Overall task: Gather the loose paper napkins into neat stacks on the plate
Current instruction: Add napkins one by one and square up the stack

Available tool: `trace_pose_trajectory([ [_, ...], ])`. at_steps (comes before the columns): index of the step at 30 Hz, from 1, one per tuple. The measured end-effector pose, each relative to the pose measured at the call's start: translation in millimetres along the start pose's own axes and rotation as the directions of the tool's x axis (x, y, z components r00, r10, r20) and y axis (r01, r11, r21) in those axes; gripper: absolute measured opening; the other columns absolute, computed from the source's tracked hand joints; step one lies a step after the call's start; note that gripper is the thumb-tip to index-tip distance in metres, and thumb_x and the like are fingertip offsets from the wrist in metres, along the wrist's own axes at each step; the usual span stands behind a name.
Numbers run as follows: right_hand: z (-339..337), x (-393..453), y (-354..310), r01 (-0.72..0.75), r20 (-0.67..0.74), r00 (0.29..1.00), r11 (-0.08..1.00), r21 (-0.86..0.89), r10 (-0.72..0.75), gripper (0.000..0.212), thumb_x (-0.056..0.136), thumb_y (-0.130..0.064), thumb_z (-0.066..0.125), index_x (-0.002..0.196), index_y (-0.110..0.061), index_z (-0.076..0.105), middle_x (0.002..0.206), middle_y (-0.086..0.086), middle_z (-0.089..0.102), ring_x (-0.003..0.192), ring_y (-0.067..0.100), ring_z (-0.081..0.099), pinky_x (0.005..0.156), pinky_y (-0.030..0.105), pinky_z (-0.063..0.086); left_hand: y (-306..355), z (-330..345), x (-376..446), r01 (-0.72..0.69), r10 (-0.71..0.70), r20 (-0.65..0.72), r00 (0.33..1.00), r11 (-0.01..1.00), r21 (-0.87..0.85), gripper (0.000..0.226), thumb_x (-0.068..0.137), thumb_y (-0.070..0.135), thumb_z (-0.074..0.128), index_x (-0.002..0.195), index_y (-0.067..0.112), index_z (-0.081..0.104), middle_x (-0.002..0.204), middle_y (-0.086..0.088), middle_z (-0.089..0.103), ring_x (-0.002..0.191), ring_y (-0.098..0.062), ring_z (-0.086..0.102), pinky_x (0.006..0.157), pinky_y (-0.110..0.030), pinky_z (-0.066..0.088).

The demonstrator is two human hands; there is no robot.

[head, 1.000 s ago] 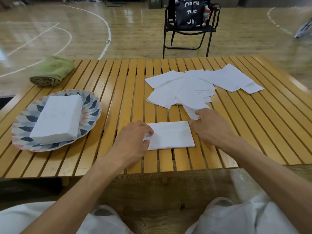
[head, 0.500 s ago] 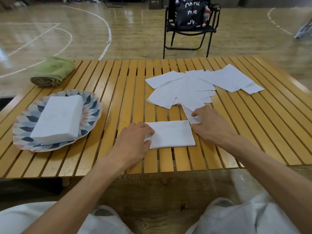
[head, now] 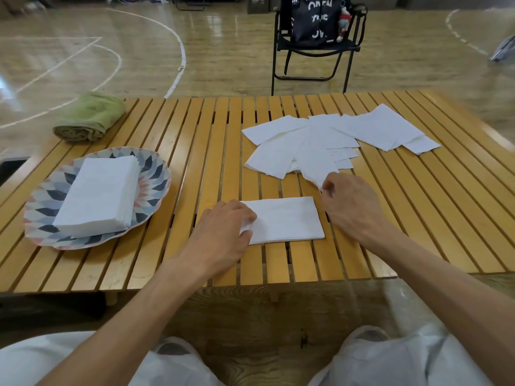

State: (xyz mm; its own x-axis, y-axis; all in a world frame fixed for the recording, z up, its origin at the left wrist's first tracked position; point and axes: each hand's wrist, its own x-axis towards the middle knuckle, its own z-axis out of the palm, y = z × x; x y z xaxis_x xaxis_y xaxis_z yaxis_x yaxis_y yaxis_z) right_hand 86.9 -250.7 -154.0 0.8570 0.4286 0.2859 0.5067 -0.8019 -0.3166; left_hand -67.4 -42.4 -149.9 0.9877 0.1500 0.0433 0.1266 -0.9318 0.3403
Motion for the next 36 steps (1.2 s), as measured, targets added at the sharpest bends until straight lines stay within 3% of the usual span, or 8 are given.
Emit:
trace_pose_trajectory([
  [5,-18.0,-0.7,-15.7,0.061,-0.111,0.994,0.896,0.441,-0.013,0.006,0.087,-0.015,0.065,0.082,-0.017,0.066,0.069,-0.013,0.062,0.066,0.004,0.059,0.06,0.012,0.043,-1.9,2.8,2.3,0.014,-0.016,-0.027,1.0,0.997,-0.071,0.036,0.097,0.032,0.056,0.133,0.028,0.057,0.137,0.01,0.052,0.125,-0.01,0.045,0.106,-0.029,0.032],
  [9,-32.8,-1.6,-31.1,-0.008,-0.017,0.999,0.63,0.776,0.035,0.011,0.079,-0.014,0.059,0.072,-0.007,0.061,0.065,-0.002,0.054,0.061,0.008,0.046,0.055,0.016,0.038,-1.7,2.2,4.3,0.06,-0.072,-0.037,0.997,0.963,-0.262,0.045,0.096,0.045,0.056,0.139,0.031,0.05,0.134,0.014,0.051,0.111,0.0,0.048,0.09,-0.018,0.038],
  [12,-41.2,-0.8,-31.8,-0.155,0.144,0.988,0.367,0.917,0.057,0.013,0.075,-0.011,0.056,0.064,-0.007,0.049,0.067,0.003,0.043,0.065,0.015,0.038,0.057,0.024,0.033,1.3,-4.0,6.9,0.144,-0.177,-0.019,0.984,0.858,-0.494,0.057,0.092,0.058,0.055,0.142,0.032,0.044,0.128,0.02,0.053,0.105,0.008,0.053,0.075,-0.009,0.037],
  [15,-46.5,-0.8,-31.8,-0.246,0.235,0.969,0.201,0.948,0.078,0.023,0.07,-0.011,0.054,0.062,-0.012,0.032,0.071,0.007,0.026,0.066,0.019,0.025,0.056,0.029,0.024,4.5,-13.4,9.4,0.253,-0.303,0.054,0.951,0.669,-0.698,0.06,0.09,0.062,0.054,0.14,0.029,0.046,0.122,0.013,0.062,0.1,0.008,0.055,0.071,-0.013,0.041],
  [18,-49.5,-1.1,-31.4,-0.299,0.288,0.954,0.166,0.94,0.087,0.032,0.066,-0.013,0.051,0.07,-0.009,0.02,0.081,0.013,0.018,0.075,0.026,0.017,0.061,0.038,0.017,4.2,-18.8,8.6,0.272,-0.306,0.112,0.945,0.551,-0.789,0.05,0.092,0.057,0.055,0.13,0.024,0.056,0.108,0.013,0.07,0.095,0.0,0.067,0.086,-0.025,0.052],
  [21,-52.3,-2.1,-32.5,-0.356,0.356,0.934,0.127,0.926,0.023,0.033,0.068,-0.014,0.049,0.074,-0.009,0.017,0.088,0.015,0.018,0.081,0.03,0.017,0.062,0.038,0.018,3.9,-23.2,8.0,0.262,-0.272,0.153,0.95,0.427,-0.866,0.036,0.094,0.049,0.058,0.119,0.024,0.063,0.104,0.01,0.074,0.095,-0.004,0.071,0.083,-0.03,0.052],
  [31,-58.5,-4.4,-30.8,-0.438,0.437,0.897,-0.006,0.899,-0.071,0.017,0.069,-0.011,0.044,0.067,-0.013,0.028,0.08,0.008,0.025,0.07,0.022,0.029,0.059,0.03,0.034,5.7,-29.0,7.1,0.301,-0.25,0.252,0.935,0.187,-0.935,0.058,0.08,0.048,0.074,0.126,0.017,0.058,0.118,-0.003,0.069,0.097,-0.019,0.073,0.079,-0.032,0.053],
  [36,-56.9,-4.6,-30.4,-0.467,0.463,0.879,-0.006,0.884,-0.116,0.012,0.068,-0.012,0.046,0.065,-0.015,0.035,0.077,0.003,0.038,0.071,0.019,0.04,0.059,0.03,0.037,7.5,-30.8,7.3,0.26,-0.187,0.247,0.951,0.049,-0.964,0.036,0.078,0.026,0.076,0.112,0.014,0.07,0.103,-0.004,0.076,0.091,-0.022,0.074,0.068,-0.024,0.057],
])
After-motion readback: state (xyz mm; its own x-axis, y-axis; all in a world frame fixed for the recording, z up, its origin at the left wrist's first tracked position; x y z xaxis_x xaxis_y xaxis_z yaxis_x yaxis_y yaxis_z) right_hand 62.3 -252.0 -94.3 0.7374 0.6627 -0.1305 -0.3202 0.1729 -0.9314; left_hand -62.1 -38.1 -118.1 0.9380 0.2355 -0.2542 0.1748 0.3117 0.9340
